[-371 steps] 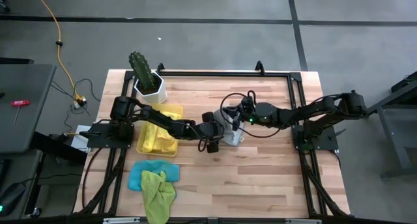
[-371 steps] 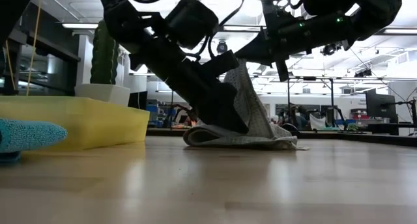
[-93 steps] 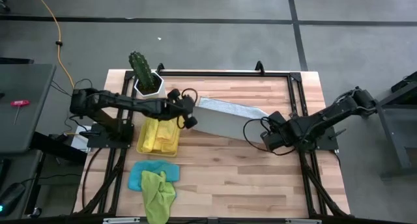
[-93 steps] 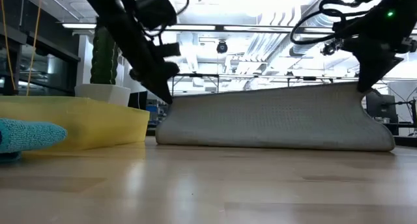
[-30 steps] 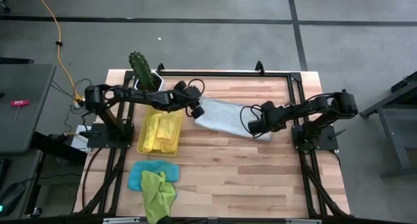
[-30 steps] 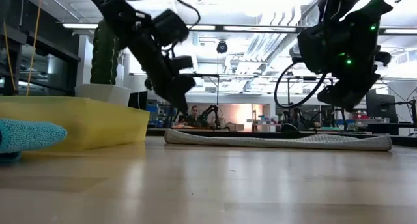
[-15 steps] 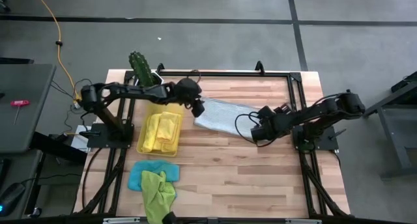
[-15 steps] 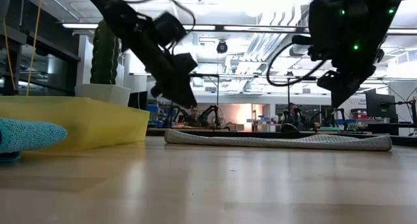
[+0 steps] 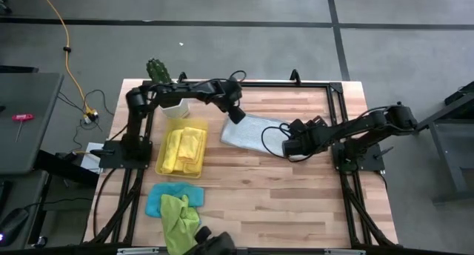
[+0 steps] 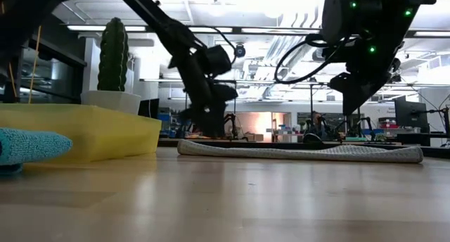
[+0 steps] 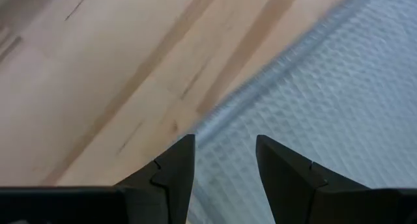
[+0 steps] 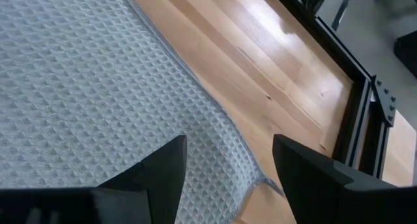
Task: Fold microfiber towels
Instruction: Fold the gray microfiber towel
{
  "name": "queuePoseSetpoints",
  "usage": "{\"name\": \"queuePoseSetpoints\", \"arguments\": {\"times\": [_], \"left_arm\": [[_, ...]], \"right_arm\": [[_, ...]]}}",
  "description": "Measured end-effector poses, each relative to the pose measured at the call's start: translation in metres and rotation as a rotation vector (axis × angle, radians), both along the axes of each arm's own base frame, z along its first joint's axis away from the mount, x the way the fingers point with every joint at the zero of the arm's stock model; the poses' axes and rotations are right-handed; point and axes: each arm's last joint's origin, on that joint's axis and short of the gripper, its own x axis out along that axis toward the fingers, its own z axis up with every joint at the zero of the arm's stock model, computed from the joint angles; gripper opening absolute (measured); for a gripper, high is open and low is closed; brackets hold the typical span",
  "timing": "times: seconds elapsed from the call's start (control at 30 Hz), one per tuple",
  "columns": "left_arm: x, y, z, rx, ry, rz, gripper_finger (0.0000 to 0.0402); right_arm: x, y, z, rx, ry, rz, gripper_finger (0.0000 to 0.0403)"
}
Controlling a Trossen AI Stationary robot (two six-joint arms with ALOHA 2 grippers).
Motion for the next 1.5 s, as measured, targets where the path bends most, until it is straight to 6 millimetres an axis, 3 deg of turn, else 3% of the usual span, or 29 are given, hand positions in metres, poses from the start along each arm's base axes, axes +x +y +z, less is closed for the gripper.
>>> {"name": "queuePoseSetpoints", "arguments": {"times": [0.2, 0.47, 0.73, 1.03, 1.4, 1.5], "left_arm": [[0.002, 0.007, -0.009, -0.012, 0.017, 0.009, 0.0154], [-0.012, 0.016, -0.012, -0.07, 0.053, 0.008, 0.0132], [-0.011, 0.014, -0.017, -0.087, 0.065, -0.007, 0.0101], [-0.007, 0.01, -0.03, -0.089, 0.119, -0.046, 0.0094], [-0.013, 0.009, -0.003, -0.048, 0.083, -0.033, 0.0008], [-0.012, 0.006, 0.0, -0.05, 0.08, -0.033, 0.0007]], "right_arm": [[0.0, 0.0, 0.0, -0.002, -0.001, -0.001, 0.022], [0.003, 0.0, 0.0, -0.004, -0.014, 0.029, 0.022], [0.007, 0.001, 0.0, -0.003, -0.031, 0.053, 0.022], [0.007, 0.001, 0.0, -0.002, -0.033, 0.053, 0.022], [0.007, 0.001, 0.0, 0.001, -0.036, 0.053, 0.022], [0.007, 0.001, 0.0, 0.003, -0.036, 0.053, 0.022]]}}
